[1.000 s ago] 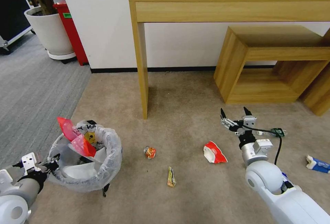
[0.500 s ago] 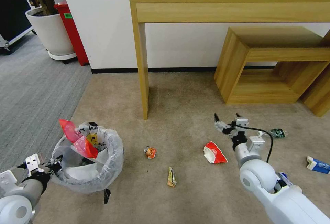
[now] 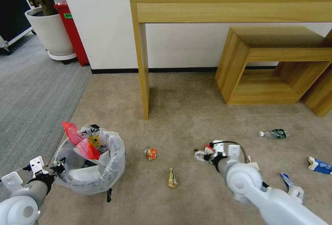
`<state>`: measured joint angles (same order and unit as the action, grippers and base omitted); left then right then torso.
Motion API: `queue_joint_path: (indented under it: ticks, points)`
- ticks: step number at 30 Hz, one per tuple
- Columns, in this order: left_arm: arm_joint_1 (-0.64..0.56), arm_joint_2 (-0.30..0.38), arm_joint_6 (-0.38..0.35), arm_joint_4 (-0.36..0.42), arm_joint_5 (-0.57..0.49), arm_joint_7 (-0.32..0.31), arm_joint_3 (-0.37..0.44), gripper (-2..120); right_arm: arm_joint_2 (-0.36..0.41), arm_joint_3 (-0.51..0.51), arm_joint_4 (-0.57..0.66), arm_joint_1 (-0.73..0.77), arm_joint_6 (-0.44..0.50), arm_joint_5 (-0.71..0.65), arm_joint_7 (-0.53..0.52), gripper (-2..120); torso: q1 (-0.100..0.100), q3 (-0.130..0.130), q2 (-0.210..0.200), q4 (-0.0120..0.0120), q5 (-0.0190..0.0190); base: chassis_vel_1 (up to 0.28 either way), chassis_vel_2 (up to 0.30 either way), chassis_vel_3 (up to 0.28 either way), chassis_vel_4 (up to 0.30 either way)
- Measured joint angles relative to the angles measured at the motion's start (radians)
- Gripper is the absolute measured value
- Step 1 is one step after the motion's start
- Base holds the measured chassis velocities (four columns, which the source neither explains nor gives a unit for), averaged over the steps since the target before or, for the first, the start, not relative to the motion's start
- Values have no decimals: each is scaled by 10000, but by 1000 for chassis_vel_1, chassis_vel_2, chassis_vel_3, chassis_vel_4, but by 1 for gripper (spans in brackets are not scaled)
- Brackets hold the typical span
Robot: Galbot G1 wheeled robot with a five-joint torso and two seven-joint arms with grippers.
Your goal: Pick up the trash bin and place the garbage on the floor into it.
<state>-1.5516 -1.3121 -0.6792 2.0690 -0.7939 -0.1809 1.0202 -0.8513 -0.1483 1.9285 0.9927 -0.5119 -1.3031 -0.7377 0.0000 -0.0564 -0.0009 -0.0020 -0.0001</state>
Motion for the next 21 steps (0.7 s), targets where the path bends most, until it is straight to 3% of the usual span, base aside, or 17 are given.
queue_joint_path:
  ticks: [7, 21]
  points:
    - [-26, -97, 29, -30, 25, 22, 194, 1, -925, -1789, -1272, -1227, -743, -748, -732, 100, 0, 0, 0, 0, 0, 0, 0, 0, 0]
    - [-7, -250, 101, -70, 34, 66, 221, 1, -2255, -3059, -3178, -2058, -1088, -421, -691, 100, 0, 0, 0, -1, -1, 0, 0, 0, 0]
